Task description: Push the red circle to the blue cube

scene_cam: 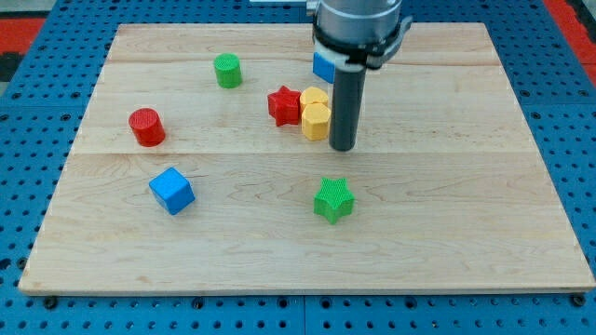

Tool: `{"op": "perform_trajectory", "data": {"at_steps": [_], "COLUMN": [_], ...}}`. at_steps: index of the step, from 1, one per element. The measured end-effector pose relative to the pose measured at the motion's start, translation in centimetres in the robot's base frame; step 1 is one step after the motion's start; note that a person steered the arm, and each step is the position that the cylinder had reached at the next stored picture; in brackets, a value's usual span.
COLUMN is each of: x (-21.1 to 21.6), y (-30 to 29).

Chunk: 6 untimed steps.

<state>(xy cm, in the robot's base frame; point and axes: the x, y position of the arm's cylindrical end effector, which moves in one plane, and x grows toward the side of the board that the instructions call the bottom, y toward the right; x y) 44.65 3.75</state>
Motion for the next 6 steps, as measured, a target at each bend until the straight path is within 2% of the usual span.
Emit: {"op": "perform_trajectory", "data": {"at_steps": [1, 4, 5, 6], "x": [-0.4, -1.9, -5.9, -7.5], "y": [-9.0, -29.0, -28.6, -21.3]}}
